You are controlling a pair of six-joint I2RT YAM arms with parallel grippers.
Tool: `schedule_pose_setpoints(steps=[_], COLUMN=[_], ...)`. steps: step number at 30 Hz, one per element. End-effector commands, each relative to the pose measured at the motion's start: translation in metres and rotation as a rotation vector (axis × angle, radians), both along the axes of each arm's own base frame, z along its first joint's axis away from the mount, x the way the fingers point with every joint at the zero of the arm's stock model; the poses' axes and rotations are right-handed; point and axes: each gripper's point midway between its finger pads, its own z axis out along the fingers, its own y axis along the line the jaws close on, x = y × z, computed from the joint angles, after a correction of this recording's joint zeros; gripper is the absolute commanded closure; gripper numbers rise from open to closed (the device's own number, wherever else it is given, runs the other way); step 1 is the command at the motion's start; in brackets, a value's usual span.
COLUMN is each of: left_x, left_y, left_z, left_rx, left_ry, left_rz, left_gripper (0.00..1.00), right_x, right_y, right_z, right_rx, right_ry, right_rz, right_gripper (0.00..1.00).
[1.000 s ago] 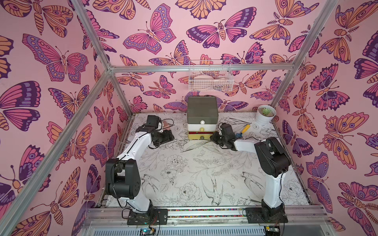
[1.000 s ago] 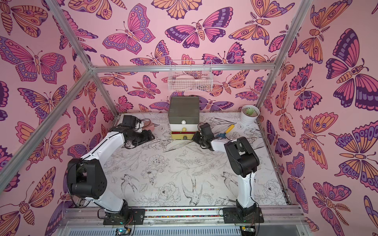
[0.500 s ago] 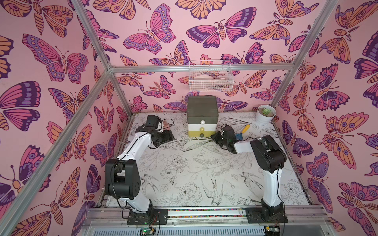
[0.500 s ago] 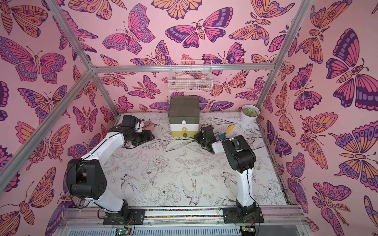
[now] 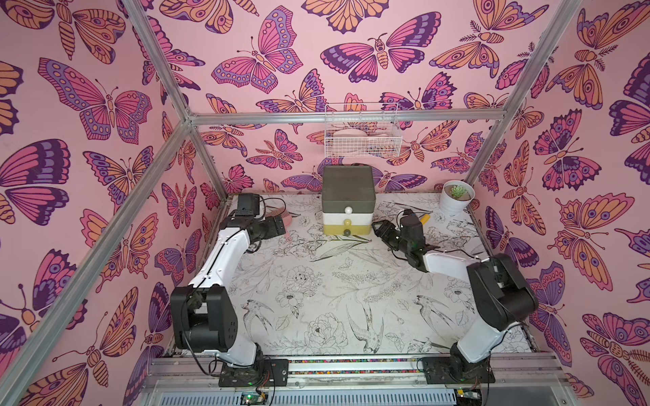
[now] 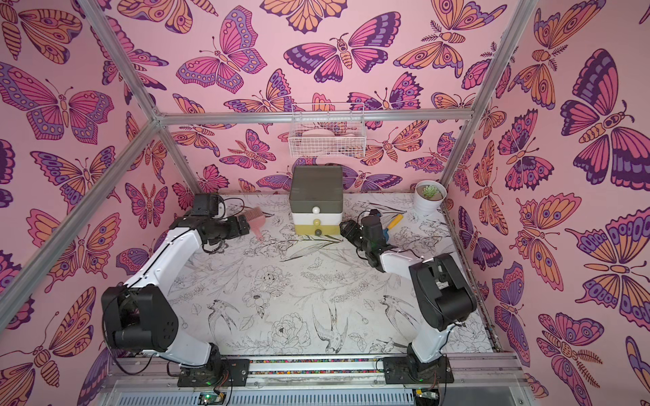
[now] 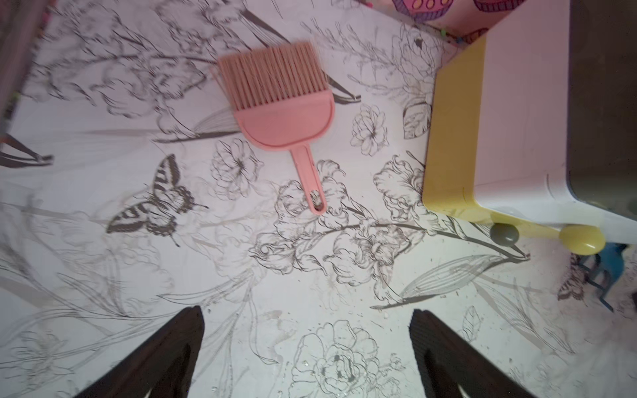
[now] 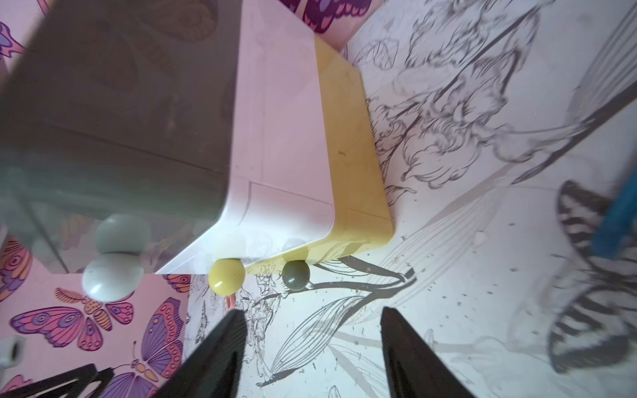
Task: Place the brooch boxes into the drawer by color
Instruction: Reset both arms
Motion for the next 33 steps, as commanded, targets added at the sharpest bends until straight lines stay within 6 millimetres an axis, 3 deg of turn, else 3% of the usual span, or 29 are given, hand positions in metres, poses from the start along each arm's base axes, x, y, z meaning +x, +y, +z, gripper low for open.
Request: schedule_pose_setpoints(steps=[1, 4, 9, 14, 20, 26, 33], left_x=[0.012, 0.014, 0.008, -0.003, -0.019, -0.020, -0.023], left_y=[0.034, 0.057, 0.086, 0.064, 0.074, 0.061, 0.036], left_z=[0.022, 0.019, -0.022, -0.069, -0.097, -0.094, -0.090], left_rx=[0.152, 0.197, 0.203, 0.116, 0.206, 0.180, 0.219], left_ry=[-0.092, -0.142, -0.247, -0.234, -0.240, -0.377, -0.460], left_rz=[0.047, 0.076, 0.145, 0.088, 0.131, 0.088, -0.024], left_gripper=[0.00, 0.01, 0.01, 0.01, 0.01, 0.00, 0.00], right_x=[-0.016, -0.025, -0.035, -0.046, -0.047, -0.052, -0.039], right_y=[-0.041, -0.083, -0.160, -0.222, -0.234, -0.247, -0.251], right_z=[0.002, 0.024, 0.043, 0.053, 0.059, 0.016, -0.017], right_rx=[-0.232, -0.394, -0.514, -0.597, -0.821, -0.865, -0.851], right_ry=[0.010, -0.016, -0.024, -0.017, -0.145, -0.126, -0.223], right_rz=[-0.050, -0.153, -0.320, -0.468, -0.413, -0.385, -0.354], right_gripper=[0.16, 0.01, 0.01, 0.01, 0.01, 0.01, 0.01])
